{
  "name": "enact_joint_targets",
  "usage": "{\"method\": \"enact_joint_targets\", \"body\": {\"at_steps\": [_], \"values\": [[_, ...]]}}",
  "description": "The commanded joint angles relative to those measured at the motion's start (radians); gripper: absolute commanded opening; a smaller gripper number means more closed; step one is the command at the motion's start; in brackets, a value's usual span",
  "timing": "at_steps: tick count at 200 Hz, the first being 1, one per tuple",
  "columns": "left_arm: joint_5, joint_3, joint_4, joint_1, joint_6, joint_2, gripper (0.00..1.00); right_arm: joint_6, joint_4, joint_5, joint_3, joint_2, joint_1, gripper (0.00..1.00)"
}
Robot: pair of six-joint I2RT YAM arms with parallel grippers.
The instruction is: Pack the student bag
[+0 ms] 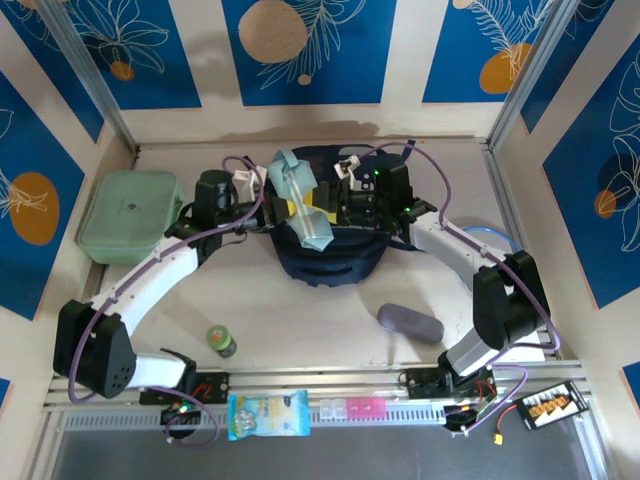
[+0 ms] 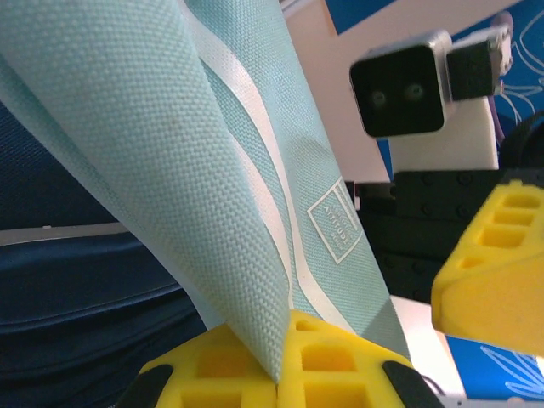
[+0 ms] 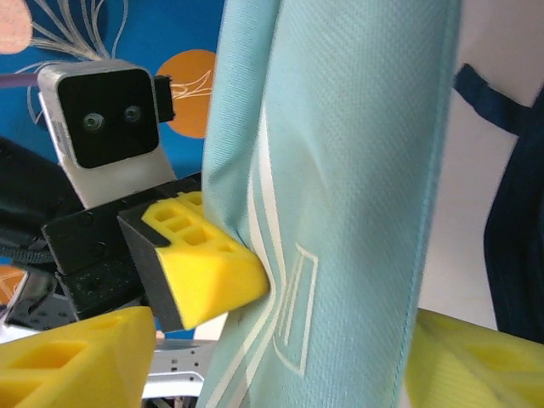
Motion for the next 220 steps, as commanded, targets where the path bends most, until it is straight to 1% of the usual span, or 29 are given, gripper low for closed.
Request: {"method": "enact_joint_targets", "body": {"at_steps": [1,8,32,47,55,61,66,70,76,79,83,91,98,104,125,133,150,168,180,195,209,220], "values": [[0.055,0.037,0.008,-0.007,0.072,-0.001,0.0,0.047,0.069,-0.082,0.026,0.027,-0.002,0.65],[0.058,0.034,0.012,-0.006,0.07,-0.001,0.0,0.05,0.075,-0.087,0.027,0.033,-0.002,0.61],[0.069,0.036,0.016,-0.007,0.073,0.008,0.0,0.052,0.083,-0.096,0.028,0.044,-0.001,0.43],[0.069,0.043,0.009,-0.007,0.08,0.011,0.0,0.047,0.069,-0.09,0.033,0.05,-0.003,0.29],[0.061,0.048,-0.004,-0.007,0.087,0.012,0.0,0.04,0.057,-0.083,0.036,0.052,-0.003,0.23],[0.044,0.054,-0.022,-0.007,0.097,0.009,0.1,0.037,0.05,-0.077,0.035,0.051,-0.005,0.19],[0.028,0.059,-0.042,-0.006,0.108,0.007,0.16,0.035,0.045,-0.065,0.031,0.047,-0.008,0.18],[0.017,0.062,-0.057,-0.006,0.119,0.004,0.22,0.031,0.045,-0.055,0.026,0.043,-0.011,0.17],[-0.005,0.069,-0.081,-0.005,0.139,-0.002,0.36,0.029,0.043,-0.034,0.018,0.033,-0.015,0.16],[-0.018,0.071,-0.096,-0.005,0.148,-0.005,0.45,0.026,0.043,-0.025,0.013,0.027,-0.018,0.15],[-0.039,0.075,-0.113,-0.005,0.158,-0.01,0.52,0.023,0.038,-0.011,0.007,0.019,-0.022,0.14],[-0.089,0.078,-0.15,-0.005,0.184,-0.02,0.61,0.017,0.029,0.019,-0.007,-0.001,-0.034,0.13],[-0.144,0.08,-0.188,-0.005,0.21,-0.03,0.71,0.008,0.018,0.045,-0.021,-0.02,-0.045,0.13],[-0.193,0.083,-0.222,-0.005,0.238,-0.035,0.77,-0.001,0.004,0.065,-0.03,-0.036,-0.056,0.13],[-0.349,0.09,-0.334,-0.005,0.419,-0.036,0.91,-0.053,-0.101,0.173,-0.056,-0.105,-0.096,0.13],[-0.403,0.084,-0.355,-0.005,0.492,-0.028,1.0,-0.078,-0.162,0.225,-0.059,-0.129,-0.111,0.13],[-0.435,0.073,-0.35,-0.007,0.631,-0.004,1.0,-0.114,-0.278,0.353,-0.071,-0.182,-0.139,0.12],[-0.405,0.099,-0.359,-0.014,0.741,0.042,1.0,-0.12,-0.383,0.468,-0.086,-0.23,-0.176,0.11],[-0.394,0.113,-0.342,-0.025,0.79,0.073,1.0,-0.1,-0.433,0.51,-0.094,-0.258,-0.211,0.11],[-0.37,0.112,-0.278,-0.04,0.84,0.108,1.0,-0.088,-0.488,0.528,-0.094,-0.29,-0.247,0.11],[-0.339,0.14,-0.256,-0.056,0.879,0.156,1.0,-0.108,-0.508,0.563,-0.101,-0.32,-0.253,0.11],[-0.339,0.176,-0.256,-0.074,0.914,0.201,1.0,-0.121,-0.515,0.597,-0.112,-0.341,-0.254,0.11]]}}
